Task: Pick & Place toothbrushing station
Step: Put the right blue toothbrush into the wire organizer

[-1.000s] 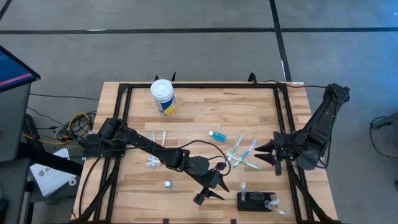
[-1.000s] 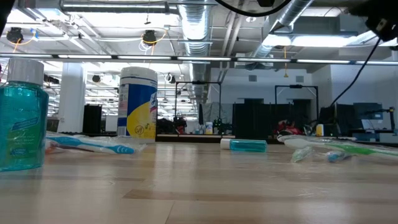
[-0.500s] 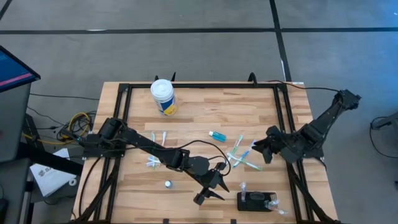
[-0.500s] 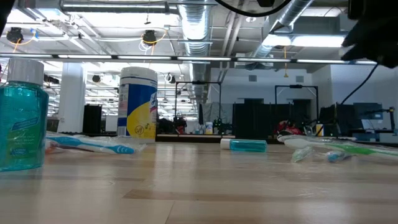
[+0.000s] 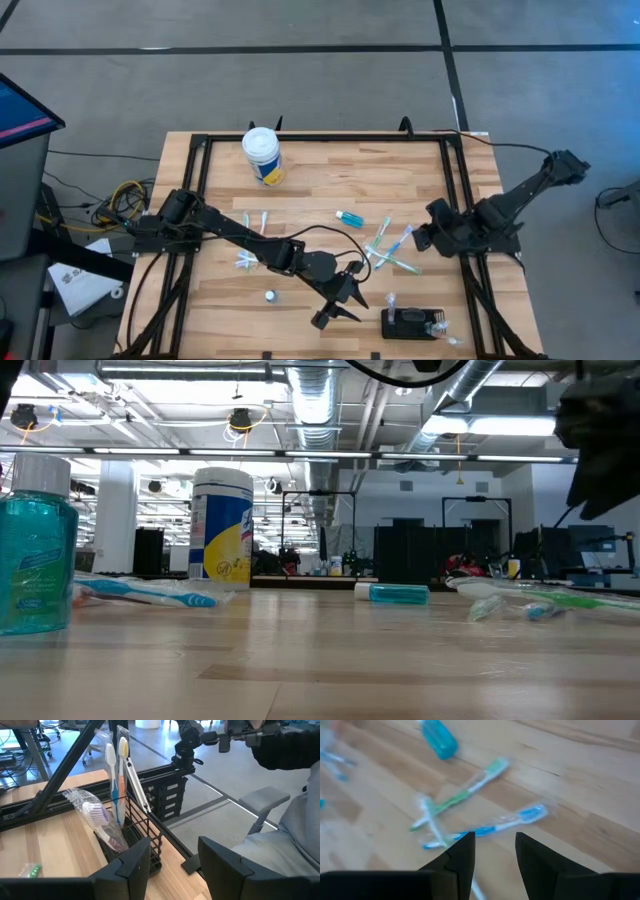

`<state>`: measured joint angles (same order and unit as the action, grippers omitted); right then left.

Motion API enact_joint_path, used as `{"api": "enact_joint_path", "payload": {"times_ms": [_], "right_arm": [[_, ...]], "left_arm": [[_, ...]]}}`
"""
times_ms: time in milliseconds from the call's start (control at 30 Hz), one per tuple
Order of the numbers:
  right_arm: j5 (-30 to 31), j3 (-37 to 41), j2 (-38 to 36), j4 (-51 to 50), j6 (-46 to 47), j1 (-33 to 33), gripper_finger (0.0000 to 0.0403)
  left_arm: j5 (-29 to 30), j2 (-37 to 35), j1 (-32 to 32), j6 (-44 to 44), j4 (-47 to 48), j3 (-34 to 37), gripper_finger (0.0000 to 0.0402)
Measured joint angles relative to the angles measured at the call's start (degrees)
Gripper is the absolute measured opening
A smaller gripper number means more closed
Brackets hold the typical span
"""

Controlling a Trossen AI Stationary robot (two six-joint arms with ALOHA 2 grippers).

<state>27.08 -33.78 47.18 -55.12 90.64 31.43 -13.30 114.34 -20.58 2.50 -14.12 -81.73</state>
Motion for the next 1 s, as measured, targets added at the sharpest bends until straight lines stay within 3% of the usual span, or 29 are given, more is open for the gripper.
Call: {"api": "enact_joint_path", "payload": {"times_ms": [200, 733, 1000], "right_arm": [[-0.69, 0.0, 4.16, -1.46, 0.91, -1.83, 0.0139], [-2.5, 0.02, 18.76, 2.13, 9.37, -3.49, 0.0223], [-2.16, 0.02, 26.39, 4.24, 18.38, -3.99, 0.0227]], "left_arm": [[-0.02, 0.0, 0.0, -0.04, 0.01, 0.0, 0.0159], [-0.02, 0.0, -0.09, -0.46, -0.01, 0.0, 0.0159], [-0.01, 0.0, -0.09, -1.49, -0.03, 0.0, 0.0159]]}}
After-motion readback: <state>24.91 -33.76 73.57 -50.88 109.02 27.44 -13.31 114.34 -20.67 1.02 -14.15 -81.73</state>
